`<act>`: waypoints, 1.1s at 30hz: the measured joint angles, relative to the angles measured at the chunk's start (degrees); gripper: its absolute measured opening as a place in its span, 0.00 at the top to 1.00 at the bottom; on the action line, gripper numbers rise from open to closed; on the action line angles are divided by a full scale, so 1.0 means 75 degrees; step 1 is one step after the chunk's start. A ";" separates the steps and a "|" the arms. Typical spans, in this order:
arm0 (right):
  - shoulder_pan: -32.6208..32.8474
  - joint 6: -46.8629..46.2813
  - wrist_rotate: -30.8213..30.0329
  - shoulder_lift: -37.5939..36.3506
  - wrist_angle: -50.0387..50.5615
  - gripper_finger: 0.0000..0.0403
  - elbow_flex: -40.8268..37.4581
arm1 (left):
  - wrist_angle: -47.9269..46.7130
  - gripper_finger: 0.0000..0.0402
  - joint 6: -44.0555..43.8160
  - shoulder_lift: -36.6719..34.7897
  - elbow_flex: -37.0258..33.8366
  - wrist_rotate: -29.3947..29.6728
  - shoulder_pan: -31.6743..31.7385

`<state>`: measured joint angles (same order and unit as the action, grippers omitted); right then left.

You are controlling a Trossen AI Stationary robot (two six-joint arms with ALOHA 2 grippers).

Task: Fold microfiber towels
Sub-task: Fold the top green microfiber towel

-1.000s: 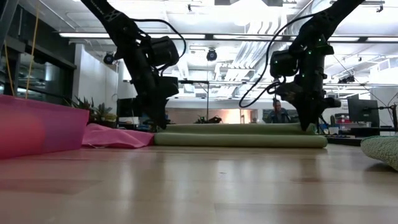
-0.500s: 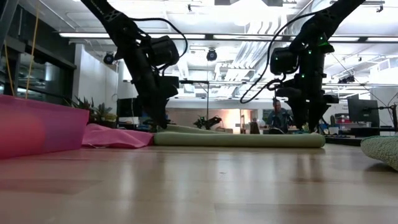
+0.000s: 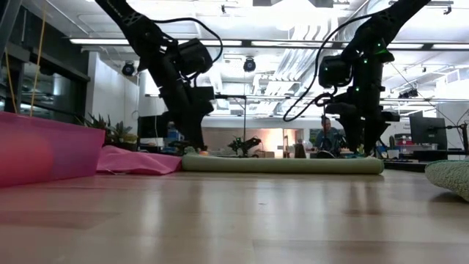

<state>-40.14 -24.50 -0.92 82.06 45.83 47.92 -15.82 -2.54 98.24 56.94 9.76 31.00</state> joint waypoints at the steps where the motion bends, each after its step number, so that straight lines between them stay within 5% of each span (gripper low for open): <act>1: 0.0000 -0.0004 0.0002 0.0000 0.0006 0.45 0.0000 | -0.0083 0.80 0.0052 0.0000 0.0022 0.0028 0.0021; 6: -0.0027 0.0084 -0.0299 -0.0128 0.0090 0.45 0.0000 | -0.0859 0.70 0.0331 0.0000 0.0479 0.0403 0.0302; 9: -0.0143 0.0260 -0.0393 -0.0427 0.0091 0.45 0.0000 | -0.1004 0.65 0.0471 -0.0136 0.0783 -0.0024 0.0608; 17: -0.0538 0.1279 0.0892 -0.1315 0.0213 0.45 -0.0002 | -0.0281 0.61 0.0573 -0.0352 0.0768 -0.3894 0.1316; 26: -0.0543 0.0721 0.2551 -0.1355 -0.1908 0.45 -0.1018 | 0.0971 0.65 0.0038 0.0003 -0.0426 -0.3610 0.0717; 33: -0.0529 -0.0280 0.2507 -0.1355 -0.2963 0.45 -0.2028 | 0.1380 0.67 0.0292 0.0066 -0.0552 -0.2596 0.0230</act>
<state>-44.11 -26.60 17.88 71.90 23.61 32.71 -5.48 -0.35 98.73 52.80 -9.72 32.72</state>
